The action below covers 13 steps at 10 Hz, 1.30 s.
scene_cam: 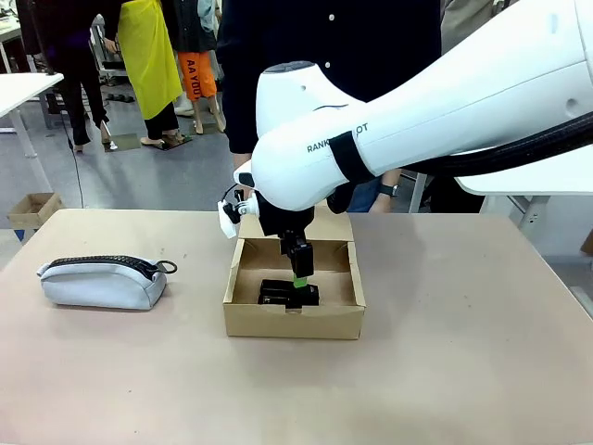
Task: Pack the items into the box.
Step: Pick up the item specified by the human and place it in the Mailer Box.
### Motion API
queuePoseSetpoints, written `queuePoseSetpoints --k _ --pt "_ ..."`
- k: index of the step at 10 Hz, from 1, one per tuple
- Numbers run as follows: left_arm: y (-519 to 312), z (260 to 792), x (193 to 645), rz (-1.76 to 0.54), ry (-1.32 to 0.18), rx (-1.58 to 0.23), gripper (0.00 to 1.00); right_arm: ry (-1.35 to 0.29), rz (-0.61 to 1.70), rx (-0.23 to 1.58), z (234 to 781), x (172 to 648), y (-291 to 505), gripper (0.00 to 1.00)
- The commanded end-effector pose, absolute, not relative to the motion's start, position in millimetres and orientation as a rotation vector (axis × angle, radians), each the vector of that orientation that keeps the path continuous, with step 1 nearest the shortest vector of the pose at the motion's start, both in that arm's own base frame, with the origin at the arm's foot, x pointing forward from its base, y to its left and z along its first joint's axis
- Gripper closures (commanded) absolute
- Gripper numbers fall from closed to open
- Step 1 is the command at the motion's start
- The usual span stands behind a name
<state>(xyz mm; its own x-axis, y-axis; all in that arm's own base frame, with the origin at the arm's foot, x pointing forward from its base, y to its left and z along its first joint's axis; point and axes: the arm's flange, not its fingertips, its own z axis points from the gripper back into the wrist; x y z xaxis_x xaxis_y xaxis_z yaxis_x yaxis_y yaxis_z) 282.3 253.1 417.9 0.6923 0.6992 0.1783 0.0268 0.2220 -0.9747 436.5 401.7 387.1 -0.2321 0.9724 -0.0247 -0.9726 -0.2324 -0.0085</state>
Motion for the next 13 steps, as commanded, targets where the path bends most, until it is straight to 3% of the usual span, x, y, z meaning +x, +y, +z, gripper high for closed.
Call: queuePoseSetpoints --k 1,3,5,9,11,13 --pt "253.4 418.7 282.6 0.508 -0.724 -1.291 0.0 0.02 1.773 -0.062 394.5 438.1 401.3 0.0" --pt "253.4 418.7 282.6 0.508 -0.724 -1.291 0.0 0.048 1.724 -0.021 409.6 438.9 382.5 0.0" --pt "253.4 418.7 282.6 0.508 -0.724 -1.291 0.0 0.053 1.61 0.16 446.6 434.9 332.1 0.0" --pt "253.4 418.7 282.6 0.508 -0.724 -1.291 0.0 -0.166 0.979 0.54 506.3 397.6 157.3 0.0" --pt "253.4 418.7 282.6 0.508 -0.724 -1.291 0.0 -0.322 0.703 0.851 495.5 366.9 66.5 0.0" --pt "253.4 418.7 282.6 0.508 -0.724 -1.291 0.0 -0.424 0.356 1.047 463.1 326.6 -12.6 0.0"
